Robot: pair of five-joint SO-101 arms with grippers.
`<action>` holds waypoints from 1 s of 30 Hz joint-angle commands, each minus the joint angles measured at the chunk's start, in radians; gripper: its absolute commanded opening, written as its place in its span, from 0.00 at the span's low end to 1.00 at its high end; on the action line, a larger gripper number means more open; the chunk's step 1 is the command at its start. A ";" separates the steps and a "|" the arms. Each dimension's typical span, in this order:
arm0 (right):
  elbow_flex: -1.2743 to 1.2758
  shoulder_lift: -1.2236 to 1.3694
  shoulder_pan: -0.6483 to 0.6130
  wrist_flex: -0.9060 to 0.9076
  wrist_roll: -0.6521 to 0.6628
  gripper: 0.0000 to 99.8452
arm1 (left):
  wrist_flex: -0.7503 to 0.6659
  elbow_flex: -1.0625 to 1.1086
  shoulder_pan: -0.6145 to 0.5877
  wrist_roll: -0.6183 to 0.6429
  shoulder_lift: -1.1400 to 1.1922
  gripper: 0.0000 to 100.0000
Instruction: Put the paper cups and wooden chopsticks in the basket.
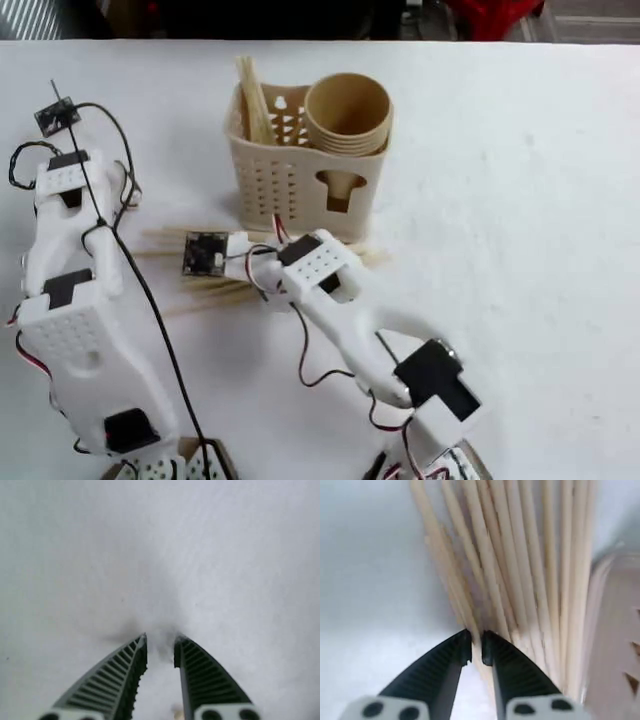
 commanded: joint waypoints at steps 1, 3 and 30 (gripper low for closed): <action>0.023 -0.058 -0.002 0.068 -0.037 0.04 | -0.020 -0.041 0.007 0.006 -0.005 0.11; 0.040 -0.085 -0.010 0.067 -0.063 0.05 | -0.020 -0.041 0.005 0.006 -0.005 0.11; 0.029 -0.048 0.116 -0.470 -0.528 0.05 | -0.018 -0.041 0.005 0.006 -0.005 0.11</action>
